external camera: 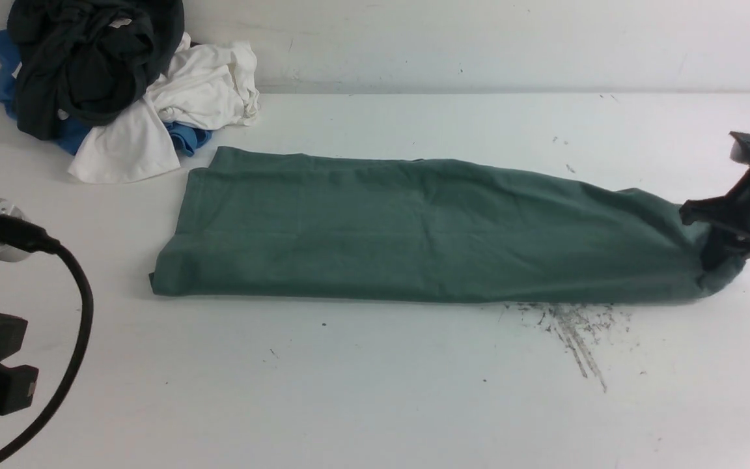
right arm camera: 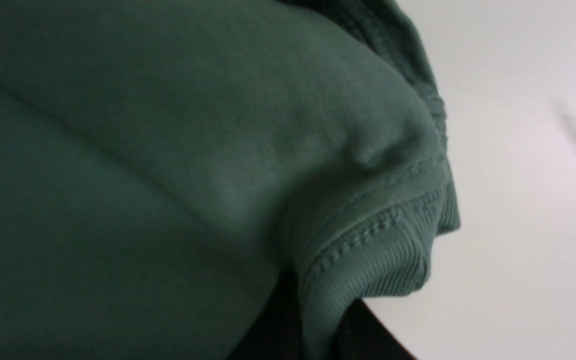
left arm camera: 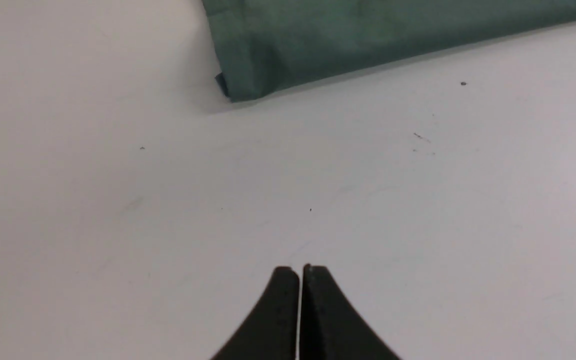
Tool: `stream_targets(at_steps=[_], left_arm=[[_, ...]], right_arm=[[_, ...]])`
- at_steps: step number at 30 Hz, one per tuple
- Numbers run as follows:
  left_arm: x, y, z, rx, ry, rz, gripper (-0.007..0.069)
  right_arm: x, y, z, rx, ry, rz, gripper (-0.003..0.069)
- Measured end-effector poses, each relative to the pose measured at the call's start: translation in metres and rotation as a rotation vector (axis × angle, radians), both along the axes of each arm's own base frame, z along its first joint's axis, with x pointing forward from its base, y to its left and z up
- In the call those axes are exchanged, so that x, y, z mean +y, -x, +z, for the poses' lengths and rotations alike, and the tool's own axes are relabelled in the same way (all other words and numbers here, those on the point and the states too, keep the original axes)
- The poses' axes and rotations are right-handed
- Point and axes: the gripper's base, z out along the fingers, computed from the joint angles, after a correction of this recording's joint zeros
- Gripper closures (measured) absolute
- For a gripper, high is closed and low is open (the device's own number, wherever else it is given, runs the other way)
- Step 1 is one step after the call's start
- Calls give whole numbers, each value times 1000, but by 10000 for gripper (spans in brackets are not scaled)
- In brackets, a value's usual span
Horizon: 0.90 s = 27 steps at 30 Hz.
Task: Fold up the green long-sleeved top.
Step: Use the right arm to clamp the right edge of the fabric, then use the right arm to drag the right edge of the fabric to the left and folds it over the left edge
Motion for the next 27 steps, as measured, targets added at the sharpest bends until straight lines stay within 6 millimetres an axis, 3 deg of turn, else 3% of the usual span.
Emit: stream_targets(at_steps=[1, 4, 5, 6, 7, 10, 13, 14, 15, 16, 20, 21, 22, 23, 25, 27], left_arm=[[0, 0, 0, 1, -1, 0, 632], [0, -7, -4, 18, -2, 3, 632], [0, -8, -4, 18, -2, 4, 632], [0, -14, -6, 20, 2, 10, 632], [0, -15, -7, 21, 4, 10, 632], [-3, -26, -15, 71, 54, 16, 631], [-6, -32, -20, 106, 96, 19, 631], [-6, -33, -20, 109, 97, 19, 631], [-7, -34, -21, 117, 106, 20, 631], [-7, -34, -22, 118, 109, 20, 631], [-7, -34, -22, 121, 114, 21, 631], [-7, -34, -22, 121, 114, 21, 631], [-7, -34, -22, 124, 114, 20, 631], [-7, -34, -22, 124, 114, 20, 631], [-8, -34, -22, 128, 114, 19, 631], [-8, -34, -22, 128, 114, 19, 631]], right_arm=[[-3, 2, 8, -10, 31, 7, 645], [-22, 15, 57, -83, 183, 0, 645], [-23, 16, 61, -91, 188, -3, 645], [-21, 21, 86, -144, 188, -19, 645], [-21, 21, 86, -142, 187, -19, 645], [20, 23, 132, -267, 2, 25, 645], [78, 19, 147, -339, -179, 146, 647], [83, 19, 148, -344, -190, 158, 647], [128, 17, 149, -377, -296, 242, 647], [133, 17, 150, -383, -306, 254, 647], [249, 15, 129, -461, -499, 431, 647], [263, 13, 121, -473, -526, 435, 647], [293, 16, 108, -481, -561, 466, 647], [294, 15, 105, -475, -565, 465, 647], [344, 15, 66, -491, -585, 515, 640], [364, 15, 44, -496, -575, 549, 613]])
